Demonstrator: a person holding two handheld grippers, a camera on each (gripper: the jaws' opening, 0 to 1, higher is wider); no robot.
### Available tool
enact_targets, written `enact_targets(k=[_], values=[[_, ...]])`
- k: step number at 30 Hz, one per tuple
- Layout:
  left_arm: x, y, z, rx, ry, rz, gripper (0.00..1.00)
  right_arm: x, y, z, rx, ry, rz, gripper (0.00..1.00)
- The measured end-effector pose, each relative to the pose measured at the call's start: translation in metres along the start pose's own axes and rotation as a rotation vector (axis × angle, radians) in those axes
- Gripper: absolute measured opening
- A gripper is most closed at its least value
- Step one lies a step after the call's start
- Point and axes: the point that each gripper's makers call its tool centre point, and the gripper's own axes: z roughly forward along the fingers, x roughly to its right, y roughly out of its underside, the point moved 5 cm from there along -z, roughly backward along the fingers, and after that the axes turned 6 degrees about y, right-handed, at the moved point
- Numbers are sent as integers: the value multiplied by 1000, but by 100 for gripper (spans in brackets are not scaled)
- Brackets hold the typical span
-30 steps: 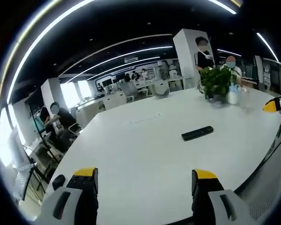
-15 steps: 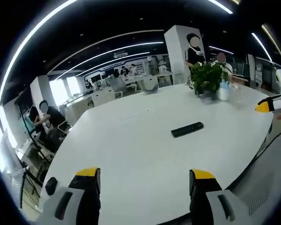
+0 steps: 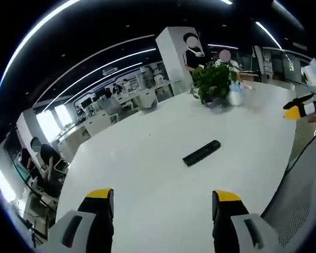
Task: Press the specified remote control buttons in sequence, fully releasing each button before pressing the next.
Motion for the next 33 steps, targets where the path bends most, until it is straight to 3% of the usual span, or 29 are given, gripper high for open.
enact_targets(k=[15, 33], values=[[5, -23, 39, -27, 102, 107, 76, 0, 1, 1, -10, -1, -4, 59], [22, -47, 101, -68, 268, 275, 72, 1, 4, 4, -37, 3, -10, 58]])
